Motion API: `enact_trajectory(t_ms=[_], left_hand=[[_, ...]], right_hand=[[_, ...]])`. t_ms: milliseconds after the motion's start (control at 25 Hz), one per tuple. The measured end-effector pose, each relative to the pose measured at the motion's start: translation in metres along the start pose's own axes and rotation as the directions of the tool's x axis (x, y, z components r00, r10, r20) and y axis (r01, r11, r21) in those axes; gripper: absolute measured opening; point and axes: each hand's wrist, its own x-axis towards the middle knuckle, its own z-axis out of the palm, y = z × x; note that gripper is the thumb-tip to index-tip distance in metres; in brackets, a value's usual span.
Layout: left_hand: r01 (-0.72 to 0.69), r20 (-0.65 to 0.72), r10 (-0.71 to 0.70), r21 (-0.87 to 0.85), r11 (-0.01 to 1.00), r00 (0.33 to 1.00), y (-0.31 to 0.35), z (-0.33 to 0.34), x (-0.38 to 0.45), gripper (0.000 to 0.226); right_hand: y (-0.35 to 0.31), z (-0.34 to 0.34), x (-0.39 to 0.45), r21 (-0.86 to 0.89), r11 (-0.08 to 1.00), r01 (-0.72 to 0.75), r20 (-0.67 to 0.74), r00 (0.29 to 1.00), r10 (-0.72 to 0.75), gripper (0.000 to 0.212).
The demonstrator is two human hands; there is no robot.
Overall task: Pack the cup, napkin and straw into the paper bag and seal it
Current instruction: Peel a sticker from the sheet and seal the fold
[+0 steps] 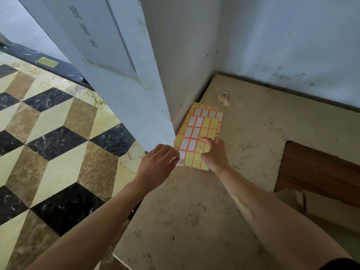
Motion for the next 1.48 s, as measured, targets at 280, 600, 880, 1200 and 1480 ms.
enact_trajectory(t_ms=[280, 600, 880, 1200, 1480], left_hand=[[-0.055, 0.012, 0.055, -0.003, 0.998, 0.998, 0.038, -0.009, 0.029, 0.015], [-0.142, -0.04, 0.14, -0.054, 0.988, 0.989, 0.127, -0.028, 0.083, 0.026], [-0.238, -0.112, 0.223, -0.152, 0.959, 0.968, 0.221, -0.029, 0.115, 0.026], [-0.352, 0.0, 0.365, -0.265, 0.898, 0.931, 0.288, -0.014, 0.123, 0.029], [-0.256, 0.157, 0.343, -0.408, 0.876, 0.926, 0.3, -0.01, 0.12, 0.033]], right_hand=[[-0.023, -0.039, -0.054, 0.088, 0.986, 0.145, -0.315, 0.943, -0.11, 0.037], [-0.039, -0.162, -0.139, -0.007, 0.884, 0.467, -0.452, 0.787, -0.42, 0.021], [0.051, -0.279, -0.226, -0.419, 0.847, 0.327, -0.363, 0.794, -0.487, 0.017], [0.13, -0.285, -0.281, -0.684, 0.686, 0.248, -0.15, 0.872, -0.465, 0.042], [0.135, -0.269, -0.268, -0.73, 0.619, 0.288, -0.147, 0.819, -0.554, 0.027]])
